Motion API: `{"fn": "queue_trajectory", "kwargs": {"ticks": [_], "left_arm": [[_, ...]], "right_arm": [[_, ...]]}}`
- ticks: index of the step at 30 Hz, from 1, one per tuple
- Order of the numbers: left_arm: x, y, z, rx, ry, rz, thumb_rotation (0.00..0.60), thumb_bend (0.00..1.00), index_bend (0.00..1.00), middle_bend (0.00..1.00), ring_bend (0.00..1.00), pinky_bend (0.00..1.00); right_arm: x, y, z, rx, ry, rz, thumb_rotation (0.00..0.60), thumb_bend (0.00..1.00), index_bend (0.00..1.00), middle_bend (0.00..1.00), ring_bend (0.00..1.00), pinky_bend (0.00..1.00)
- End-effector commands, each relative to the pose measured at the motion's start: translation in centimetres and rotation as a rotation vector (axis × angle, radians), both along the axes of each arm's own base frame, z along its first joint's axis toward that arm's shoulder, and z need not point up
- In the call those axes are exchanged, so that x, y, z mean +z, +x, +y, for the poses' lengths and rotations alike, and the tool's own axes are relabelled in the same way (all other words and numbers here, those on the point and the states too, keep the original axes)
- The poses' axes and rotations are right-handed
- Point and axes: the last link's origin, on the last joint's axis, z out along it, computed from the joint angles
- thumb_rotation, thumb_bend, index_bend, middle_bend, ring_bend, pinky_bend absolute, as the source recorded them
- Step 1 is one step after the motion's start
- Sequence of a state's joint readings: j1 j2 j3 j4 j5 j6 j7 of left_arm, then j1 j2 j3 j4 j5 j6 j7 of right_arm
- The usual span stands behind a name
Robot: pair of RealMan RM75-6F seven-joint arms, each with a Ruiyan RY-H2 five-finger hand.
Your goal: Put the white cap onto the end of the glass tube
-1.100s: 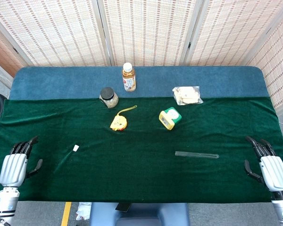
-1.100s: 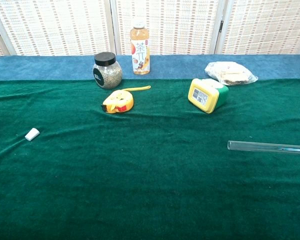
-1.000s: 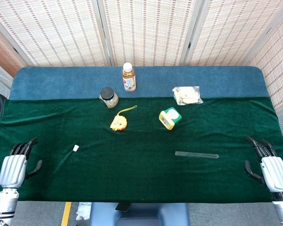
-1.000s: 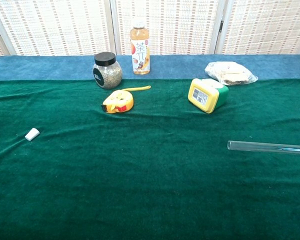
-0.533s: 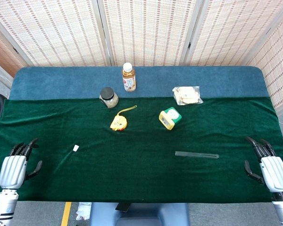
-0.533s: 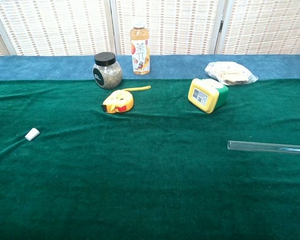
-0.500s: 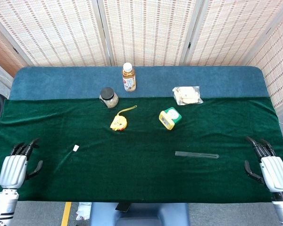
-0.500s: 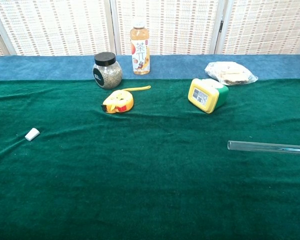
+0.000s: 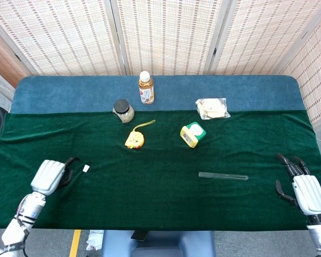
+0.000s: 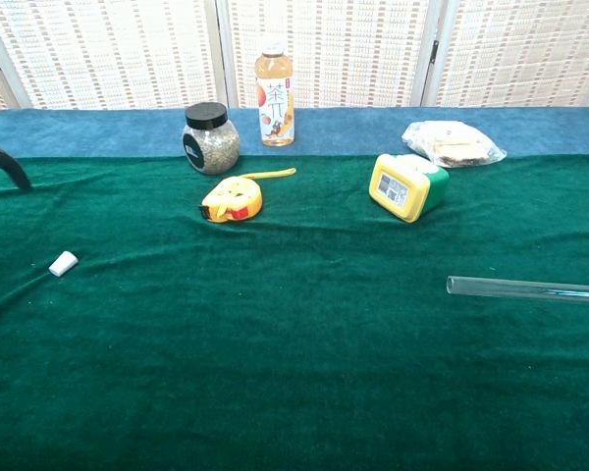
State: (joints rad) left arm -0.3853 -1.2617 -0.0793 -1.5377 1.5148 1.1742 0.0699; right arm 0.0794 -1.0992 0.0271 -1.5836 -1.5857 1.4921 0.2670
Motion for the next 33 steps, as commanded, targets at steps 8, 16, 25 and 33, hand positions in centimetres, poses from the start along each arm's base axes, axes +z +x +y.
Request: {"fn": "queue_trajectory", "kwargs": {"ticks": [8, 16, 25, 33], "left_arm": [[-3.3, 0.7, 1.8, 0.016, -0.155, 0.082, 0.600, 0.73, 0.30, 0.99, 0.86, 0.80], [-4.6, 0.6, 2.3, 0.046, -0.190, 0.112, 0.600, 0.73, 0.27, 0.99, 0.86, 0.80], [-5.1, -0.3, 3.0, 0.107, -0.195, 0.151, 0.600, 0.73, 0.28, 0.99, 0.86, 0.80], [-5.1, -1.2, 3.3, 0.150, -0.192, 0.173, 0.600, 0.73, 0.28, 0.99, 0.86, 0.80]], "right_arm": [[0.0, -0.2, 0.0, -0.012, -0.002, -0.001, 0.600, 0.61, 0.06, 0.21, 0.24, 0.07], [-0.1, -0.4, -0.2, -0.016, 0.003, -0.004, 0.600, 0.61, 0.06, 0.21, 0.24, 0.07], [-0.1, -0.6, -0.1, -0.023, 0.003, -0.003, 0.600, 0.61, 0.06, 0.21, 0.24, 0.07], [-0.2, -0.6, -0.2, -0.023, 0.005, -0.003, 0.600, 0.61, 0.06, 0.21, 0.25, 0.07]]}}
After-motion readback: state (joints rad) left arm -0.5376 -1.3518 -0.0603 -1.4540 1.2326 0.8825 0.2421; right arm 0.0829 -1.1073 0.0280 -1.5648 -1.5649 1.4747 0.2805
